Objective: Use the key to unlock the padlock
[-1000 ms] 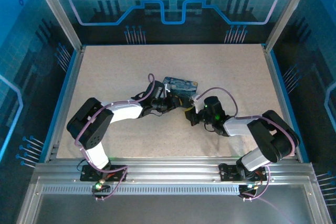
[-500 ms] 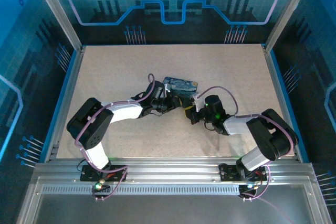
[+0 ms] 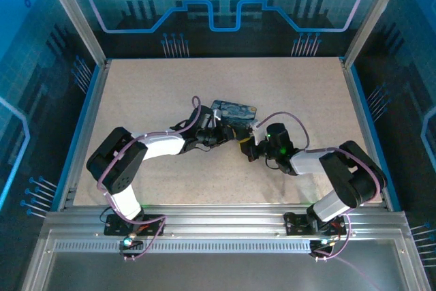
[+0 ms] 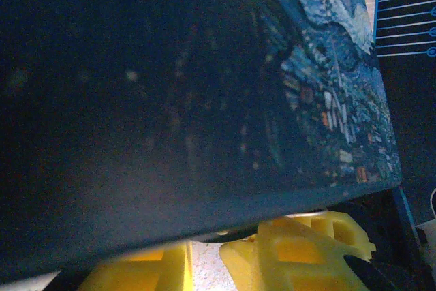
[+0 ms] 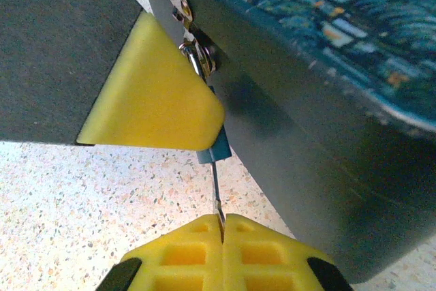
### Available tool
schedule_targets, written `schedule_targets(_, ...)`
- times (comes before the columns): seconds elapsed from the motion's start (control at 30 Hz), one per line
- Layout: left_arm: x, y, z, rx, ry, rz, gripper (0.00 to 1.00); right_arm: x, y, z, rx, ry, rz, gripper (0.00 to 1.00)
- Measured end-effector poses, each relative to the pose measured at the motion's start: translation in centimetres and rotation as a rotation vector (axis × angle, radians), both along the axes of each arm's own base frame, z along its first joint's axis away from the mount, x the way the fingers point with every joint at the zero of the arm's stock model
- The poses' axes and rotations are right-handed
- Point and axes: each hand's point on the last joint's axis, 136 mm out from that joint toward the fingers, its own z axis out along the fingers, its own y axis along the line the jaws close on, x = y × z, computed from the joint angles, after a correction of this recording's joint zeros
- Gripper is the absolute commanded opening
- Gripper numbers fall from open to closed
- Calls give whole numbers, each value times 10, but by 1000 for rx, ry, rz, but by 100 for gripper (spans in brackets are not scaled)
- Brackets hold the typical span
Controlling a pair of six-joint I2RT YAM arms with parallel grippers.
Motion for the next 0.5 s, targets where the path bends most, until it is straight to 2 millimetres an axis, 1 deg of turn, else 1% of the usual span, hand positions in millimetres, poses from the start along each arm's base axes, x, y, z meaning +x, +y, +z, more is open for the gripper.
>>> schedule_targets(0.5, 0, 0, 0, -2, -2, 0, 22, 2, 0, 0, 10, 6, -3, 0)
